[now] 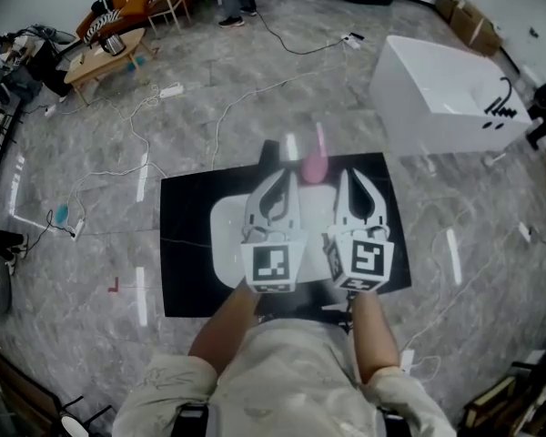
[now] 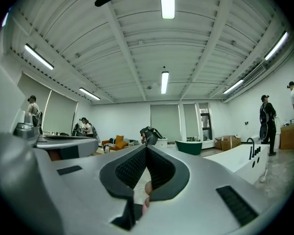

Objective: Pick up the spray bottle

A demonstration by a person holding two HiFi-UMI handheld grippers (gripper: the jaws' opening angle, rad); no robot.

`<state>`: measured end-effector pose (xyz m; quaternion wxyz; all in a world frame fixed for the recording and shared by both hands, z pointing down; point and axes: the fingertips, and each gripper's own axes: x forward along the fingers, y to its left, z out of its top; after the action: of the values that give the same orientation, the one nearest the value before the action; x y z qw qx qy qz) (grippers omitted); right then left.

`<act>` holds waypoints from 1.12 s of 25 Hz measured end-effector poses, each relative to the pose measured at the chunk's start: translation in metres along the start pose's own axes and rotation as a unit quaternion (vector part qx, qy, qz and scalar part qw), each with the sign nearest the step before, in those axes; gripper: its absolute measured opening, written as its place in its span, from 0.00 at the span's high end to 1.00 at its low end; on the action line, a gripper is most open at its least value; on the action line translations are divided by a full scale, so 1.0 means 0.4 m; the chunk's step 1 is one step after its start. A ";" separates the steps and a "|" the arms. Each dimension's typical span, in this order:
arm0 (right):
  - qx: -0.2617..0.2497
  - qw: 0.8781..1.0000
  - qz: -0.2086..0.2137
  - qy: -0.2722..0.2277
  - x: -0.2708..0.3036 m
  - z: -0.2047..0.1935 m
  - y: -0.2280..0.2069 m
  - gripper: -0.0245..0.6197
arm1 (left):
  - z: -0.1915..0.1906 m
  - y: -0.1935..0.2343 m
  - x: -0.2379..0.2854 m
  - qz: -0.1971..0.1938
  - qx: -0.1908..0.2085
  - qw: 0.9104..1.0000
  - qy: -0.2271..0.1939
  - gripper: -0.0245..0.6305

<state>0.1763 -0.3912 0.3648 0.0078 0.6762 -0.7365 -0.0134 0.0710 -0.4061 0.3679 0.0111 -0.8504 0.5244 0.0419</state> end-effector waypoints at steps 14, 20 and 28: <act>0.015 0.997 0.041 0.063 0.124 -0.136 -0.023 0.95 | -0.029 0.009 0.048 0.031 0.011 0.999 0.010 0.96; 0.015 0.994 0.050 0.100 0.190 -0.209 -0.022 0.86 | -0.032 0.020 0.054 0.043 0.014 0.999 0.014 0.96; 0.004 0.989 0.051 0.139 0.272 -0.299 -0.021 0.79 | -0.052 0.056 0.056 0.062 0.023 0.998 0.020 0.96</act>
<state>0.1791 -0.5016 0.4835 0.1082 0.6330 -0.7619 0.0839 0.0621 -0.4374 0.3875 0.0172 -0.8164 0.5770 0.0133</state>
